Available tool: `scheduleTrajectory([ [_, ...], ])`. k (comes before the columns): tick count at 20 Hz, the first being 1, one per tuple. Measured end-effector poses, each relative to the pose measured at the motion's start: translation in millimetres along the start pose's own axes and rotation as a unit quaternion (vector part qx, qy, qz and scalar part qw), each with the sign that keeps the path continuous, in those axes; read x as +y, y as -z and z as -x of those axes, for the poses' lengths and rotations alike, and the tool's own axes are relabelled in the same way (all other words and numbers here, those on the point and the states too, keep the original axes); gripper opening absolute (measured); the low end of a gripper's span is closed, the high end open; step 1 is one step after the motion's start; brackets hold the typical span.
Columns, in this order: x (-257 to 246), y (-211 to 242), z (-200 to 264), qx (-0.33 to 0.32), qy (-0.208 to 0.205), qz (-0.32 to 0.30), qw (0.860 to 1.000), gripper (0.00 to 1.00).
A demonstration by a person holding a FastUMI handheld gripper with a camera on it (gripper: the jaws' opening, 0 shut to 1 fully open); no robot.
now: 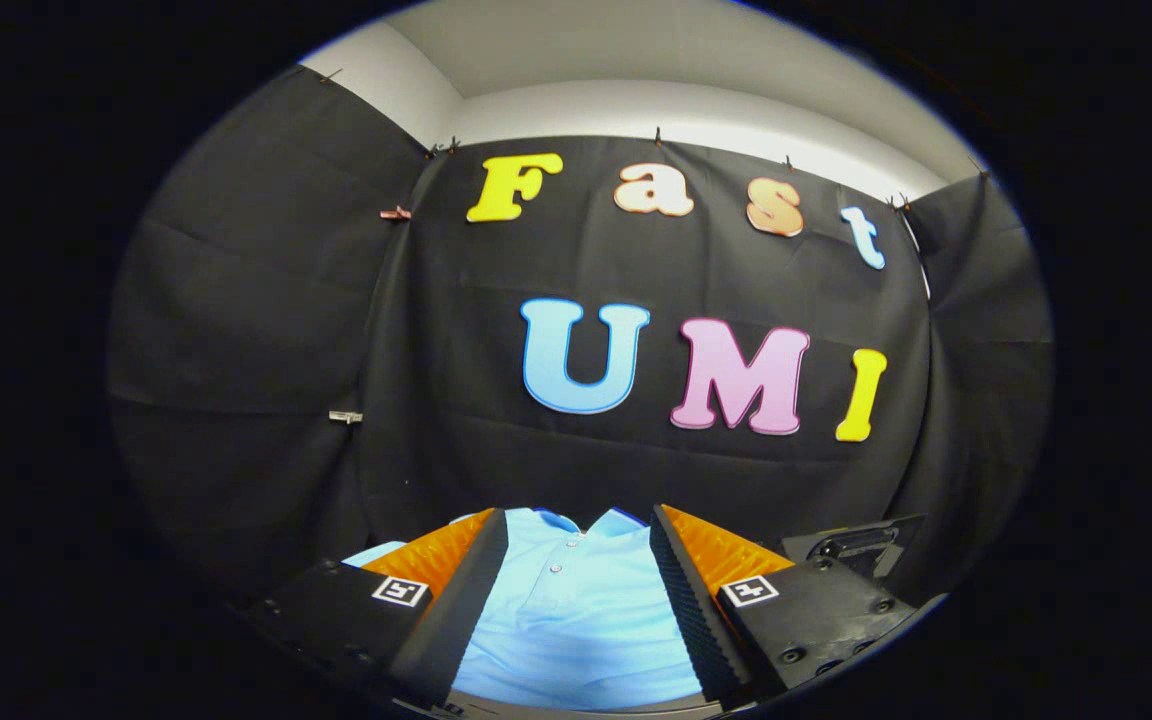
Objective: Put the clothes into the washing machine and then close the washing machine lid.
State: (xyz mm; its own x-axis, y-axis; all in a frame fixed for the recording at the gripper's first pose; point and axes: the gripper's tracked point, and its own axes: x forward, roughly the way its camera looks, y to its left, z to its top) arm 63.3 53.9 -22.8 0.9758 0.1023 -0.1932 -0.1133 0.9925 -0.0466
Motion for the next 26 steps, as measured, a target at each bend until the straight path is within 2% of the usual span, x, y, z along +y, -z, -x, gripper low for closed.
scheduleTrajectory([
  [2,-2,22,-21,0.068,-0.002,-0.014,0.998,0.91],
  [4,-9,50,-41,0.138,0.015,-0.027,0.990,0.91],
  [5,-15,60,-50,0.160,0.035,-0.013,0.986,0.91],
  [6,-17,62,-61,0.169,0.040,0.006,0.985,0.88],
  [8,-2,66,-78,0.176,0.015,0.011,0.984,0.87],
  [10,4,78,-90,0.196,0.009,0.006,0.981,0.86],
  [11,10,90,-93,0.225,0.004,-0.016,0.974,0.86],
  [12,23,106,-93,0.269,-0.007,-0.043,0.962,0.86],
  [14,29,149,-77,0.387,0.004,-0.058,0.920,0.86],
  [15,27,154,-100,0.359,0.010,-0.059,0.931,0.87],
  [16,27,154,-98,0.387,0.018,-0.056,0.920,0.86],
  [18,26,158,-93,0.395,0.017,-0.045,0.917,0.88],
  [21,25,153,-92,0.373,0.002,-0.039,0.927,0.88],
  [23,15,151,-89,0.360,0.009,-0.045,0.932,0.69],
  [24,11,152,-90,0.356,0.012,-0.052,0.933,0.51],
  [25,10,154,-92,0.352,0.016,-0.057,0.934,0.46],
  [26,7,153,-92,0.349,0.018,-0.060,0.935,0.36],
])
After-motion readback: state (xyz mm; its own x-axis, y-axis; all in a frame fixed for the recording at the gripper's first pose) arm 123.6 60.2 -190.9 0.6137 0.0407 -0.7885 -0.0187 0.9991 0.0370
